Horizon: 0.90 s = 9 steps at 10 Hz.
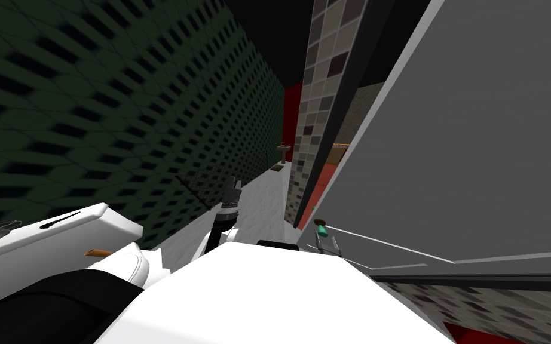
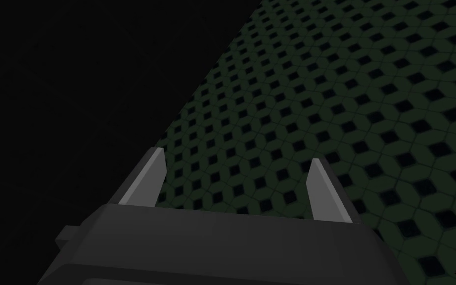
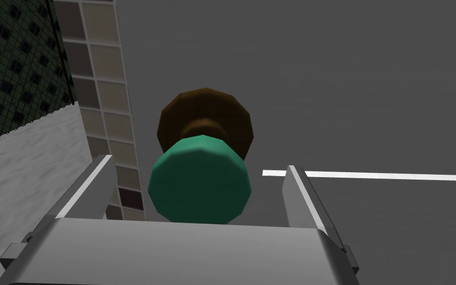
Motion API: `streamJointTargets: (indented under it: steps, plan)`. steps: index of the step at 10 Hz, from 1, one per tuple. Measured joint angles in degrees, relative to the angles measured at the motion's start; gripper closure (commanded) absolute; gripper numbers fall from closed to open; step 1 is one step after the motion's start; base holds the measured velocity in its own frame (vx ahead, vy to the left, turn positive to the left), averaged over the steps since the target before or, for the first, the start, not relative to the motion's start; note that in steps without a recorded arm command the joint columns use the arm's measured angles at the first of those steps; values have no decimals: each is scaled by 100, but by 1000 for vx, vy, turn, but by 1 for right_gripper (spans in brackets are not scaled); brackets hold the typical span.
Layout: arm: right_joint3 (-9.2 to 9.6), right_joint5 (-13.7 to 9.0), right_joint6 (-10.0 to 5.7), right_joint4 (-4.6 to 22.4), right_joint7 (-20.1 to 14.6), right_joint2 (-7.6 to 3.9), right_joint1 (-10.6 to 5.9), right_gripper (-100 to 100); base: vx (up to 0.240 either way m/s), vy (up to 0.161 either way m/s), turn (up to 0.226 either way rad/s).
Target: Push the door open
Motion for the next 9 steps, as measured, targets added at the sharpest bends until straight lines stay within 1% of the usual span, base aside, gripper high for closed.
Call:
streamJointTargets:
  steps: [1,2,4,6,8,9]
  plan:
    - [102,-170,-39,-10,93,-27,-46,-100,14,-22,55]
    - [158,-292,-67,0,155,-34,-82,-100,15,-17,111]
    - [376,-631,-158,-18,358,-92,-180,-100,15,-24,83]
    - [513,-876,-218,-43,508,-132,-238,-100,13,-21,89]
    - [695,-1141,-298,-60,688,-183,-316,-100,14,-25,85]
    - [781,-1257,-336,-66,773,-204,-355,-100,8,-13,16]
